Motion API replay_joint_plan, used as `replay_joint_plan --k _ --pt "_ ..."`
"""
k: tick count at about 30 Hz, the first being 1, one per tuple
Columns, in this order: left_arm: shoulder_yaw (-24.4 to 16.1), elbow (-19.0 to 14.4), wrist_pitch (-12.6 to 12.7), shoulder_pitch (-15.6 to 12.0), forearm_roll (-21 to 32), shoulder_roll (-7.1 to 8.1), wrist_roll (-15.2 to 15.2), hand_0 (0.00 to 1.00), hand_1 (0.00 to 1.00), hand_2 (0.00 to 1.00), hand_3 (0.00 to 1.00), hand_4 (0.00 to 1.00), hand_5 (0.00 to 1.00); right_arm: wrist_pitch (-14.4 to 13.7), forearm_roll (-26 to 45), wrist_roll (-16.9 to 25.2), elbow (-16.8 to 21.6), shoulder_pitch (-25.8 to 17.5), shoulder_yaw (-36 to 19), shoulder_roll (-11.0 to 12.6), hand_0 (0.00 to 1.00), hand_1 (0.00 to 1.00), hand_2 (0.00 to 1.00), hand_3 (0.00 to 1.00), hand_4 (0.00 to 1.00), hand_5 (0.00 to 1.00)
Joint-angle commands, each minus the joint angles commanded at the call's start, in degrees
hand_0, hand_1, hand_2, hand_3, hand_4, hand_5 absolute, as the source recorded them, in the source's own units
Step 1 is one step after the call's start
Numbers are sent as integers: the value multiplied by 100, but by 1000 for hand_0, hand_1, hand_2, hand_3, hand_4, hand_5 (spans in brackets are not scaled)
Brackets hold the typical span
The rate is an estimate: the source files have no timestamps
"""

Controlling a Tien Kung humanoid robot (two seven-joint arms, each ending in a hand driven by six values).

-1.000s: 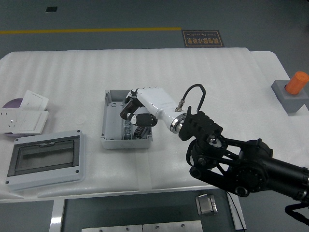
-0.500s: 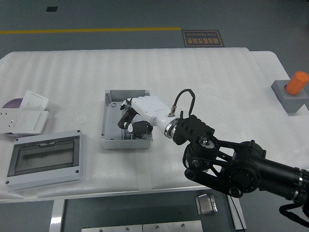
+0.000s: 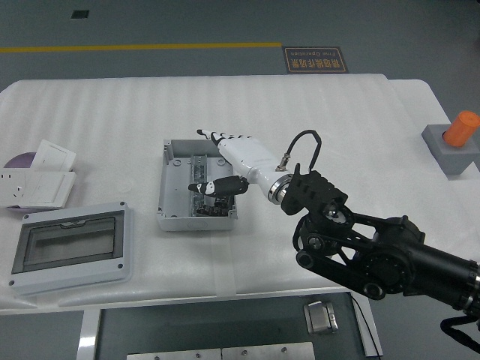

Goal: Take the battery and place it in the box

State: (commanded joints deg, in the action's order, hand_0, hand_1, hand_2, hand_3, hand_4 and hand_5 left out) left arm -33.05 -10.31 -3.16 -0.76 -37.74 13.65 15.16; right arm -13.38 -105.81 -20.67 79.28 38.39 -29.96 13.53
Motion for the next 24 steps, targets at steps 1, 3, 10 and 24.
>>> replay_joint_plan --k 1,3,10,24 --pt "-1 0 0 -5 2 -2 2 654 666 575 617 689 516 -32 14 19 44 -81 -161 120 793 823 868 998 937 615" --pt "-4 0 0 -19 8 -6 5 654 666 575 617 689 516 -92 60 60 79 -234 -451 328 793 823 868 998 937 615" --pt "-59 0 3 -67 -19 -29 49 655 666 572 614 665 498 -146 245 165 -265 -712 -1540 1017 748 794 812 998 923 621" --pt "-85 0 1 -99 11 -54 54 658 667 571 611 662 495 -289 1024 590 -997 -1275 -3045 1062 733 776 808 998 905 606"
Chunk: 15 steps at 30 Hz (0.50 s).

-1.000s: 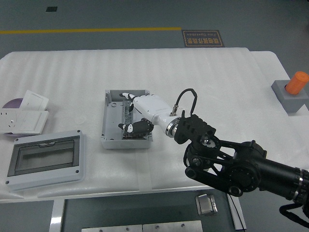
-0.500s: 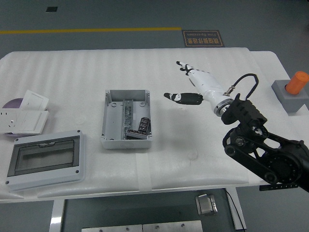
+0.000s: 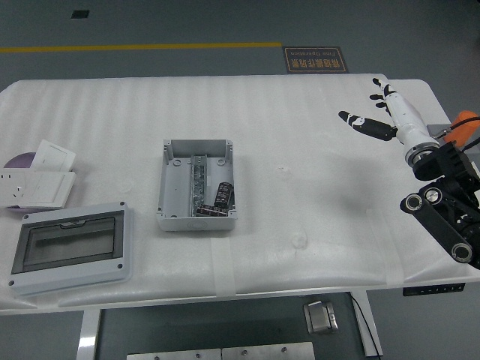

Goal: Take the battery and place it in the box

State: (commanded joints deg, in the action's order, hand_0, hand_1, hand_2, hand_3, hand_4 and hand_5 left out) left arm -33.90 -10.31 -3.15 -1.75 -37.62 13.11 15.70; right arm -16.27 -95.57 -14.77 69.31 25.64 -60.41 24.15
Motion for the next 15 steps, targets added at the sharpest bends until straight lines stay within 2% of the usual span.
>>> replay_joint_plan --k 7,15 --pt "-21 0 -5 -27 -26 28 19 658 668 572 614 655 496 -29 46 53 -96 -199 -422 -42 710 769 807 998 898 601" --pt "32 0 -25 -9 -26 54 12 658 667 572 615 655 497 -3 55 47 -107 -308 -431 -48 708 764 805 998 893 597"
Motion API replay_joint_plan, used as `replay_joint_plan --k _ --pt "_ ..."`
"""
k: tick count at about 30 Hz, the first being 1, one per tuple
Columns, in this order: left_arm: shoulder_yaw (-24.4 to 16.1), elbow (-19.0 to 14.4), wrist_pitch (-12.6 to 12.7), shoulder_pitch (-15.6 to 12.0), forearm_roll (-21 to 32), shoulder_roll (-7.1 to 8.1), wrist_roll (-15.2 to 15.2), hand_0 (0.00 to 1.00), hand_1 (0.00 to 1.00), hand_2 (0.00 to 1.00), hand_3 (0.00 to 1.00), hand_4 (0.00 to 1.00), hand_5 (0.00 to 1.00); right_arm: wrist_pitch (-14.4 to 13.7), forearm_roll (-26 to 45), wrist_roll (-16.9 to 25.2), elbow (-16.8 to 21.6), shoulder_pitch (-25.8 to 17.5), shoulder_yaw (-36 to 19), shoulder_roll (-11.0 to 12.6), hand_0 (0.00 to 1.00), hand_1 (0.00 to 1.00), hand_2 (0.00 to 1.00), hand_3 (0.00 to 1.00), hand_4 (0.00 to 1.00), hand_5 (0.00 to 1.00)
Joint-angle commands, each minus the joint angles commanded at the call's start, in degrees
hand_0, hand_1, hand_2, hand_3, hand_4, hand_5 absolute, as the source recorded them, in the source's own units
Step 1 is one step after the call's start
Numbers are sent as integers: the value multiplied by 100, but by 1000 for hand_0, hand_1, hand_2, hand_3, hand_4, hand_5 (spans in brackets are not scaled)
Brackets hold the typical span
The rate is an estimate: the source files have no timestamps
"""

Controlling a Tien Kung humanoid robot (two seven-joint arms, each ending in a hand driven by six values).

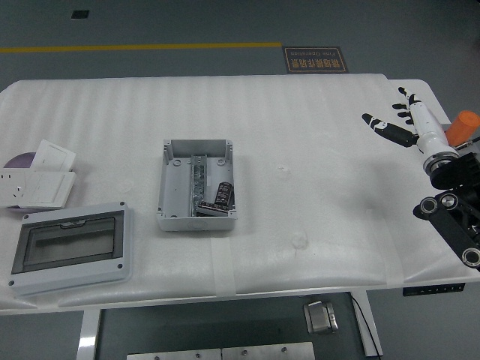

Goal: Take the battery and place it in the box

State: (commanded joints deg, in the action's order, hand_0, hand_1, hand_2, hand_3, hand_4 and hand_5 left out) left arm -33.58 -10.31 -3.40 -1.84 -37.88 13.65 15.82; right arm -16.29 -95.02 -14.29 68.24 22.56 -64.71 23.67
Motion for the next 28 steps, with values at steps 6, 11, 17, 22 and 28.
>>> replay_joint_plan --k 6,11,17,22,28 --pt "16 0 -15 28 -43 54 -11 658 668 576 615 656 496 5 41 29 -5 -21 -18 -8 706 759 800 998 894 597" --pt "7 0 -15 25 -95 102 -22 658 669 576 615 656 496 -25 270 148 106 -140 -111 -3 702 758 801 997 892 597" --pt "-25 0 -10 -25 -118 90 -29 659 670 580 617 663 516 -96 763 422 369 -368 -267 17 699 754 800 996 890 596" --pt "-32 0 -16 -49 -86 52 -27 660 670 583 619 670 530 -85 930 515 519 -493 -335 -5 694 750 796 992 888 596" --pt "-54 0 -27 -54 -86 38 -9 660 670 583 619 672 533 -53 1214 669 698 -618 -377 -80 671 731 787 979 886 595"
